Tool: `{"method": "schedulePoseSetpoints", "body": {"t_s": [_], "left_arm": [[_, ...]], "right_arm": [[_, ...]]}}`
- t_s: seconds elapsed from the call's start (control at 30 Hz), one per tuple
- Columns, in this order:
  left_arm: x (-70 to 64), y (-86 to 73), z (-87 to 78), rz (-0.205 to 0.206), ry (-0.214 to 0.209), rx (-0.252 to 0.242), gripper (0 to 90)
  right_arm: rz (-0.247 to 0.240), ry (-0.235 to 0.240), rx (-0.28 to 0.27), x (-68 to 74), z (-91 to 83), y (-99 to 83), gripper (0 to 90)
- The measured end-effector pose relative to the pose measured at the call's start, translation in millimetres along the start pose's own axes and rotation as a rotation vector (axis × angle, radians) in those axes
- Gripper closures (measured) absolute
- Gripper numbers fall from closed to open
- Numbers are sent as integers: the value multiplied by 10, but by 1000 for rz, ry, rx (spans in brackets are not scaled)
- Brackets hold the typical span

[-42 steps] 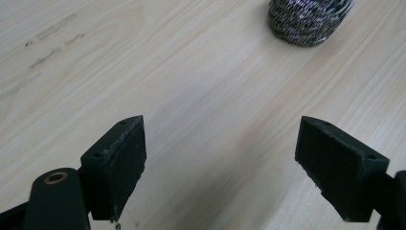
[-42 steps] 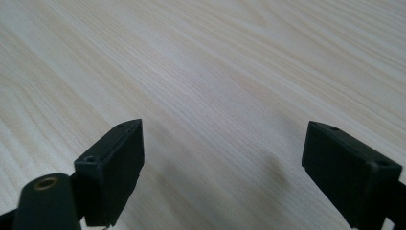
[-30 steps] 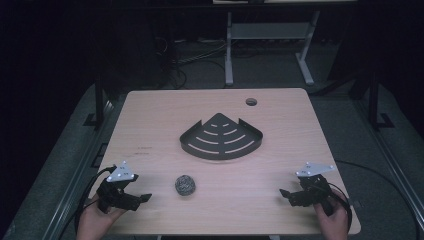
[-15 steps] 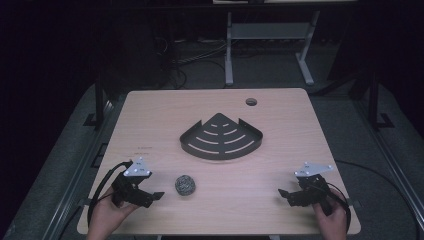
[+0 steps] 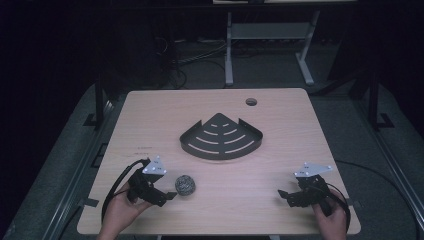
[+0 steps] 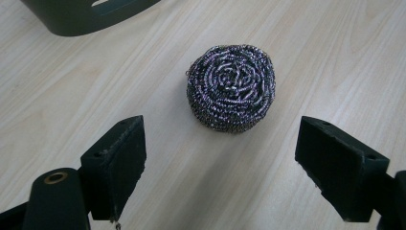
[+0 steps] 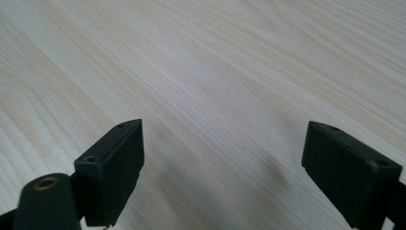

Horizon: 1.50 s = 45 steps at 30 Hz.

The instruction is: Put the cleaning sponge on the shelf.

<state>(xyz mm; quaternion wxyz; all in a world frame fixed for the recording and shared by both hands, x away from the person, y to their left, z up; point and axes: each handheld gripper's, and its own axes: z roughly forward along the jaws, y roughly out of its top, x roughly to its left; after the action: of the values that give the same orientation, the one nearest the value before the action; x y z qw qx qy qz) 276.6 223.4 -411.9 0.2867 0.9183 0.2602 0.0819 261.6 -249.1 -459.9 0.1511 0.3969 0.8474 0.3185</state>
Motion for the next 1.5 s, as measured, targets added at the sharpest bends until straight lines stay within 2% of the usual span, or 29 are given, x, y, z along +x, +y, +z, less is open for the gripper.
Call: {"method": "schedulePoseSetpoints", "body": {"t_s": [0.93, 1.5], "left_arm": [[-8, 229, 313, 15, -37, 64, 174], [-10, 292, 445, 16, -55, 102, 195]], "right_arm": [[-18, 12, -4, 8, 17, 13, 140], [-19, 16, -2, 19, 26, 25, 140]]}}
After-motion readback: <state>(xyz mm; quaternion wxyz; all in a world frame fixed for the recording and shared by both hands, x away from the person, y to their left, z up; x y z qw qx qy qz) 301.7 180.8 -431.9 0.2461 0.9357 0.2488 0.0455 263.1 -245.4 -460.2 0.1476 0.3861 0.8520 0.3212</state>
